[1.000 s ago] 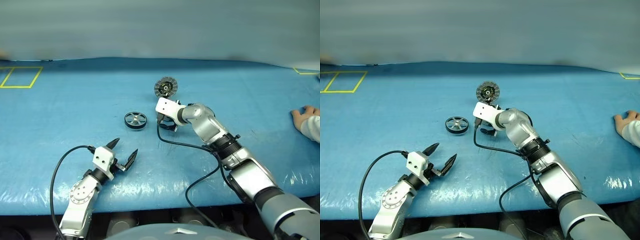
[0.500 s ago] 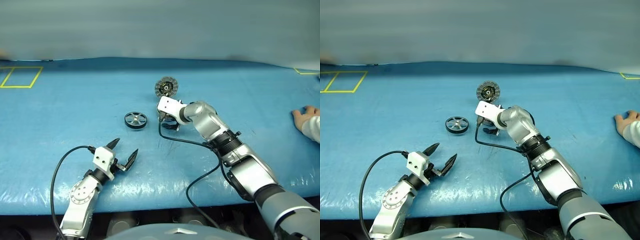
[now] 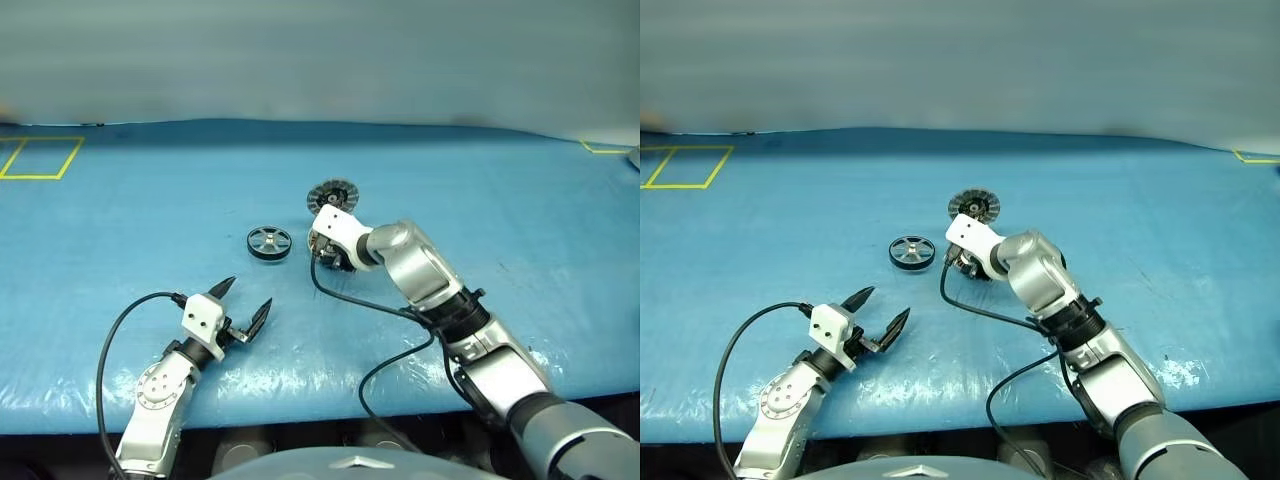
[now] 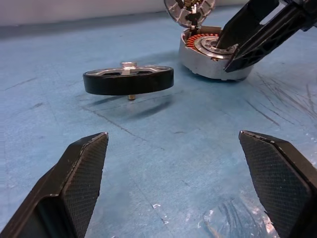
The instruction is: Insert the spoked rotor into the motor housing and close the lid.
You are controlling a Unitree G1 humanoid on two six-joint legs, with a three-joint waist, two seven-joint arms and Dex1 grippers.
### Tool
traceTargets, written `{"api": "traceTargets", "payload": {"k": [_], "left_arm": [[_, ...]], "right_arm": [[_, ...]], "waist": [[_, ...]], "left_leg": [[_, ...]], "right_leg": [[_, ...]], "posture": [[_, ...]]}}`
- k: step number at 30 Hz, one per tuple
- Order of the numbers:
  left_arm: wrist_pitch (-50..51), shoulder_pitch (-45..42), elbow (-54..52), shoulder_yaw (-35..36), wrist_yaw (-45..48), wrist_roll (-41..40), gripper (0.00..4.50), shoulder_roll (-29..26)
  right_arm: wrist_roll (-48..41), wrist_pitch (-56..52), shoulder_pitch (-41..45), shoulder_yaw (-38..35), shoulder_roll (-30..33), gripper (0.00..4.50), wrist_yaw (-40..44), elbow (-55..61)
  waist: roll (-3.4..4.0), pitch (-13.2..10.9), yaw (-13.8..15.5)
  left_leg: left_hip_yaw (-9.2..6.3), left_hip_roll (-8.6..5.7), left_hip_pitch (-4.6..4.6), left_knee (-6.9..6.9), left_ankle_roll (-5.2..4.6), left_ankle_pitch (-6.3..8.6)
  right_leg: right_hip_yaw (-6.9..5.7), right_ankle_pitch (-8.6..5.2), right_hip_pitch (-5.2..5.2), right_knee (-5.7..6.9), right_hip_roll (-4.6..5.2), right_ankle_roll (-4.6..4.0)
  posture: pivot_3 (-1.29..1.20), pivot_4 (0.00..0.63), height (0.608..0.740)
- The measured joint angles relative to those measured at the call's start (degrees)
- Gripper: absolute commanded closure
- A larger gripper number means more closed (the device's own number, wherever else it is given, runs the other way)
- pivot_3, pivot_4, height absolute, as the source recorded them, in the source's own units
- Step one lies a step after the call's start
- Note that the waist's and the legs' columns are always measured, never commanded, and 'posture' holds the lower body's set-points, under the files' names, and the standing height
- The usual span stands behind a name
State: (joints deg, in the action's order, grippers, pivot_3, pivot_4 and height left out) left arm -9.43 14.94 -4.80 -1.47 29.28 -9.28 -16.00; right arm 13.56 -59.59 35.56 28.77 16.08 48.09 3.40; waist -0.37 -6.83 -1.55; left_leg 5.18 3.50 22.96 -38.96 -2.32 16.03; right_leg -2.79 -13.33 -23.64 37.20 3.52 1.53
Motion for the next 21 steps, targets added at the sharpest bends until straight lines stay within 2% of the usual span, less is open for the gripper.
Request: {"api": "traceTargets", "payload": {"k": [5,16,21], "left_arm": [[0.01,0.69,-0.02,0.97,0.15,-0.56,0.00,-0.38],[0.32,0.69,-1.80,0.95,0.73,-0.92,0.00,-0.43],[1.09,0.43,-2.14,0.85,0.74,-0.91,0.00,-0.43]], "right_arm": [[-2.05,-10.50,-7.11,2.37,-1.84,2.67,-2.40,13.96],[-9.01,-28.79,-11.50,-0.08,-12.14,2.67,-12.24,24.53],[-12.73,-29.74,-13.17,-0.03,-14.34,1.04,-16.24,26.80]], "waist": [[-0.11,0.49,-0.19],[-0.07,0.46,-0.63],[0.04,0.33,-0.61]], "left_leg": [[-0.11,0.17,-0.17,0.06,0.21,0.15],[-0.13,0.28,-0.14,0.19,0.35,0.20],[-0.11,0.21,-0.04,0.41,0.36,0.19]], "right_leg": [[-0.01,-0.14,0.09,-0.04,0.01,-0.21],[-0.01,-0.21,-0.03,-0.08,-0.02,-0.34],[0.00,-0.21,-0.13,-0.25,-0.03,-0.33]], "posture": [[0.00,0.150,0.740],[0.00,0.150,0.740],[0.00,0.150,0.740]]}}
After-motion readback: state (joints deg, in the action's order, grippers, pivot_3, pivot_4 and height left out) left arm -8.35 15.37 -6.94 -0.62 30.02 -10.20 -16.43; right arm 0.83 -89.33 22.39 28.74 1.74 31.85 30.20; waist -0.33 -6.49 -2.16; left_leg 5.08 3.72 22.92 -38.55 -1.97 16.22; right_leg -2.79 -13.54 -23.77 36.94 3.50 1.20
